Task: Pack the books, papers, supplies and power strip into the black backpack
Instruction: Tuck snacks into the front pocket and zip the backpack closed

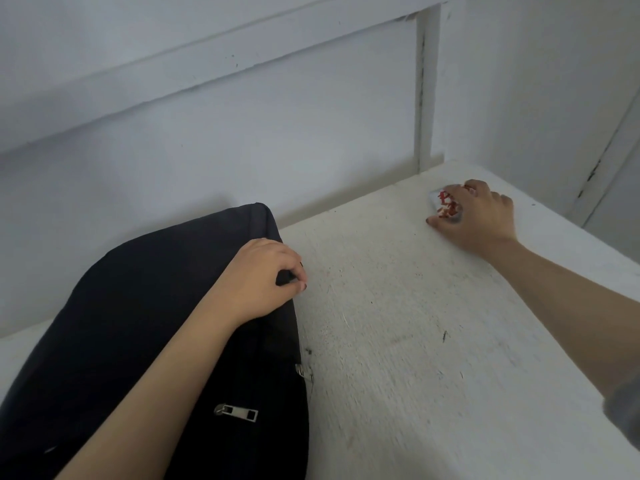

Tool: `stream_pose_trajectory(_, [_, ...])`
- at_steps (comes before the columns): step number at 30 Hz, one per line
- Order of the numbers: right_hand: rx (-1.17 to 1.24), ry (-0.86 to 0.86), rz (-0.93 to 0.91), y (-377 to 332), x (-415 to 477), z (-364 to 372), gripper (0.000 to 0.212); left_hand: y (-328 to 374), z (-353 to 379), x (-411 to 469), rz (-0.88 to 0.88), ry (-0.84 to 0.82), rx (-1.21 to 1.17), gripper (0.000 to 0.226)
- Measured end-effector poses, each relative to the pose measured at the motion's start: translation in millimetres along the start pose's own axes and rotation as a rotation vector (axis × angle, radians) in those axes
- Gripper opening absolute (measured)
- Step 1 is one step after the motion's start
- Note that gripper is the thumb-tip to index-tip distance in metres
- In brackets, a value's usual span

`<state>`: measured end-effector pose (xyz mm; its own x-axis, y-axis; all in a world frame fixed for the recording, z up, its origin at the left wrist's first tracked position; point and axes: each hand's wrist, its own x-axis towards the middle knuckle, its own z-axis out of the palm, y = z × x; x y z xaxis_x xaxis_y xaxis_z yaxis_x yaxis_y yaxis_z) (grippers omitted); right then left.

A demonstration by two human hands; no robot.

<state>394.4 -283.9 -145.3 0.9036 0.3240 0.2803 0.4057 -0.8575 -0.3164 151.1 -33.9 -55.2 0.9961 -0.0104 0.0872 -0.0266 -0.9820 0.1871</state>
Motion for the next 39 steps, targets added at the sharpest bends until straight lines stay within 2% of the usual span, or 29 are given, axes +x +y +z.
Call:
stream_pose_trajectory(5, [0.117, 0.116, 0.020, -11, -8, 3, 0.035, 2, -5, -16, 0.018, 0.040, -0.143, 0.008])
stream_pose_trajectory(12, [0.405, 0.174, -0.043, -44, -42, 3, 0.027, -4, -16, -69, -0.046, 0.162, -0.197, 0.015])
stream_pose_trajectory(20, [0.982, -0.016, -0.039, -152, -145, -44, 0.011, -26, -38, -161, -0.192, 0.293, -0.167, 0.020])
stream_pose_trajectory(23, [1.174, -0.086, -0.042, -194, -179, -54, 0.016, -35, -47, -199, -0.232, 0.286, -0.165, 0.022])
stream_pose_trajectory(25, [1.236, -0.048, -0.075, -221, -201, -62, 0.016, -43, -52, -222, -0.255, 0.274, -0.174, 0.028])
stream_pose_trajectory(29, [1.086, 0.121, -0.334, -260, -241, -66, 0.022, -59, -56, -256, -0.268, 0.279, -0.137, 0.028])
stream_pose_trajectory(34, [0.675, 0.035, -0.560, -274, -276, -52, 0.039, -76, -49, -275, -0.329, 0.450, -0.065, 0.024])
stream_pose_trajectory(37, [0.501, -0.009, -0.511, -277, -296, -50, 0.057, -76, -49, -280, -0.340, 0.555, -0.102, 0.019])
stream_pose_trajectory(39, [0.433, 0.023, -0.417, -281, -303, -49, 0.056, -73, -50, -281, -0.348, 0.611, -0.122, 0.014])
